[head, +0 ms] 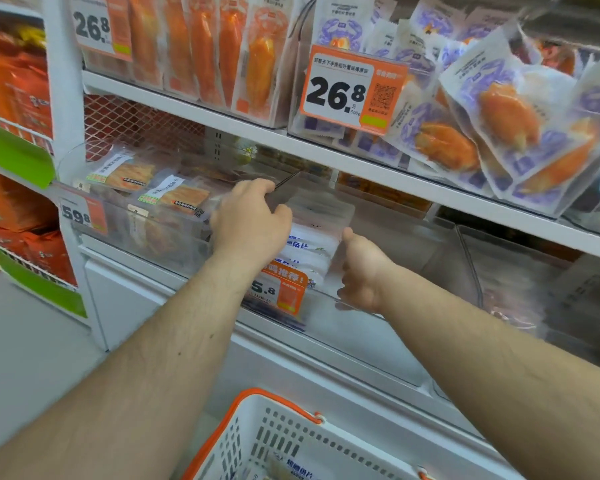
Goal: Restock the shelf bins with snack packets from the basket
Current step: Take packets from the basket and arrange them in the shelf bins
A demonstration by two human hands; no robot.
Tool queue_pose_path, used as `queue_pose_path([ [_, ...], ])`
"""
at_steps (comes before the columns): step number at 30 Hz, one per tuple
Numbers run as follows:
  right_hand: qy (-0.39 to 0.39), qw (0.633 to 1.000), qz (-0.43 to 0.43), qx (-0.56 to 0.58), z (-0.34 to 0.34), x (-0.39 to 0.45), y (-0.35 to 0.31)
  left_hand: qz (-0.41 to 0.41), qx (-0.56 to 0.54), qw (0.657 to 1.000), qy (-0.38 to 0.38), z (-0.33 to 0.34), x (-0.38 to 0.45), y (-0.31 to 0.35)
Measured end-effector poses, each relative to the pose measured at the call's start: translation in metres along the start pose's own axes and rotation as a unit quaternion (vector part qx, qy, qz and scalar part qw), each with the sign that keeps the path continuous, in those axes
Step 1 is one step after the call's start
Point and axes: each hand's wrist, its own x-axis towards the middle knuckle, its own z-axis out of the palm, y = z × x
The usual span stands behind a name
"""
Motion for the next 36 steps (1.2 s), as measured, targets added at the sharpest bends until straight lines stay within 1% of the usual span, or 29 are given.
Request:
queue_pose_path([
  [1,0.026,0.999,-0.045,-0.008,-0.004,-0.015,0.001,0.044,0.008,0.999,0.005,-0.003,-0.007,0.009],
  [2,0.056,0.993,-0.096,-0.028,-0.009,-0.031,0.001,0.076,0.0,0.997,-0.008,-0.006,-0.017,0.02],
  [3,0.098,0.981,-0.159,-0.06,-0.016,-0.042,0.003,0.096,-0.013,0.995,-0.036,-0.008,-0.028,0.03],
  [5,0.177,0.929,-0.307,-0.11,-0.028,-0.064,0.013,0.107,-0.002,0.987,-0.122,-0.006,-0.053,0.046],
  [6,0.196,0.908,-0.354,-0.107,-0.033,-0.074,0.02,0.106,0.018,0.979,-0.176,-0.004,-0.067,0.05],
  [7,0.198,0.9,-0.378,-0.095,-0.036,-0.081,0.029,0.106,0.042,0.966,-0.232,-0.001,-0.079,0.051],
  [9,0.178,0.904,-0.383,-0.068,-0.041,-0.092,0.055,0.114,0.105,0.93,-0.334,0.007,-0.102,0.046],
  [12,0.145,0.926,-0.343,-0.068,-0.044,-0.09,0.107,0.112,0.183,0.871,-0.442,0.021,-0.133,0.029],
  [14,0.141,0.935,-0.309,-0.098,-0.047,-0.079,0.145,0.098,0.194,0.845,-0.489,0.033,-0.15,0.019],
  [17,0.127,0.95,-0.221,-0.18,-0.057,-0.058,0.202,0.087,0.202,0.816,-0.534,0.048,-0.166,0.002],
  [20,0.088,0.948,-0.121,-0.28,-0.068,-0.037,0.258,0.093,0.241,0.764,-0.591,0.063,-0.174,-0.014],
  [22,0.038,0.935,-0.047,-0.349,-0.075,-0.023,0.292,0.092,0.246,0.745,-0.613,0.07,-0.178,-0.018],
  [24,-0.021,0.909,0.009,-0.417,-0.08,-0.015,0.32,0.093,0.252,0.735,-0.622,0.076,-0.181,-0.018],
  [28,-0.133,0.846,0.068,-0.513,-0.081,-0.008,0.358,0.105,0.266,0.724,-0.628,0.083,-0.182,-0.013],
  [31,-0.212,0.791,0.089,-0.566,-0.081,-0.01,0.379,0.108,0.266,0.718,-0.634,0.088,-0.184,-0.011],
  [32,-0.229,0.785,0.1,-0.567,-0.08,-0.01,0.382,0.11,0.269,0.715,-0.636,0.09,-0.184,-0.011],
  [34,-0.256,0.788,0.126,-0.545,-0.076,-0.01,0.385,0.112,0.273,0.71,-0.64,0.093,-0.185,-0.011],
  [36,-0.256,0.779,0.133,-0.556,-0.072,-0.008,0.382,0.111,0.274,0.709,-0.64,0.095,-0.185,-0.01],
])
